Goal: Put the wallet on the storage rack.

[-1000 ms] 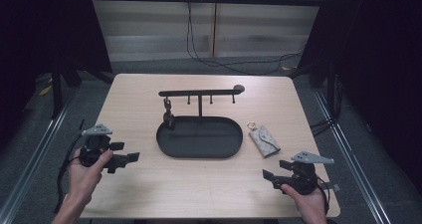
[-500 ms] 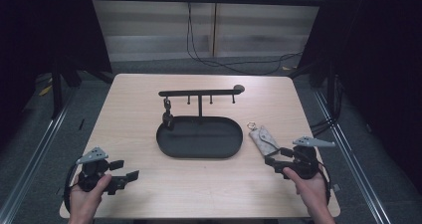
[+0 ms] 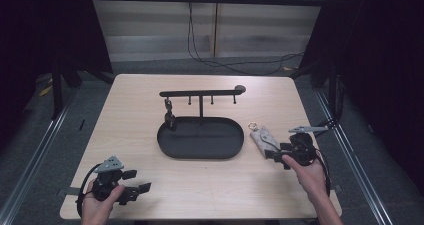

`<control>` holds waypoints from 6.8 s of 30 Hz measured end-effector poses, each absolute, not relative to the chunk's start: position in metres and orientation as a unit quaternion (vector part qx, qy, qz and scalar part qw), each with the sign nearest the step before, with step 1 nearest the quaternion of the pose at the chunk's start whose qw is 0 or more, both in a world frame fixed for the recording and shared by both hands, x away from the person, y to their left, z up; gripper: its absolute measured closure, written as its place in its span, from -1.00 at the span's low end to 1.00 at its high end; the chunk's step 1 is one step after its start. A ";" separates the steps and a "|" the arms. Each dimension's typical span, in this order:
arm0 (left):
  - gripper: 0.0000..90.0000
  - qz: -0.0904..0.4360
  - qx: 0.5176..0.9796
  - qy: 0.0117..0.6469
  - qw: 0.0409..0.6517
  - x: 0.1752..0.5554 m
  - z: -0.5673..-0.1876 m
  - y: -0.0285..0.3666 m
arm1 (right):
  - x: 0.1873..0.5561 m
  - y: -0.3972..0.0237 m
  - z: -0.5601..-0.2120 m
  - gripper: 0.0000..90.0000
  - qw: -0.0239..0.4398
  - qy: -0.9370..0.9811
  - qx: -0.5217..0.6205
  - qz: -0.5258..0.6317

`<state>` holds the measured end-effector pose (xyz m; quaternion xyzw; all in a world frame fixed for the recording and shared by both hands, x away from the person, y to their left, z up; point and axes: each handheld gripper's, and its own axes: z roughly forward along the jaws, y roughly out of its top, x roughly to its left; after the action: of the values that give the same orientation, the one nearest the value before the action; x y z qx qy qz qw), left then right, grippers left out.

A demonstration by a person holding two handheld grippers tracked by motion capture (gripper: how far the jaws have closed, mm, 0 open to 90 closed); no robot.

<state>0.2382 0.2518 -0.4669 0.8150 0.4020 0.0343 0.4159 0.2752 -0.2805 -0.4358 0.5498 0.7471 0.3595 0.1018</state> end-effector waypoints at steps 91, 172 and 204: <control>-0.50 0.005 0.821 0.378 0.427 0.235 -0.466 0.258 | 0.407 -0.232 -0.462 -0.29 0.010 0.822 0.568 0.049; -0.52 -0.001 0.819 0.382 0.427 0.238 -0.468 0.258 | 0.394 -0.212 -0.356 -0.26 0.005 0.796 0.563 0.222; -0.52 -0.004 0.823 0.380 0.423 0.237 -0.469 0.256 | 0.402 -0.183 -0.409 -0.26 -0.030 0.760 0.575 0.302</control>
<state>0.2375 0.2561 -0.4689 0.8226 0.3796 -0.0040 0.4234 0.4023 -0.1834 -0.4085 0.5748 0.7601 0.3017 -0.0301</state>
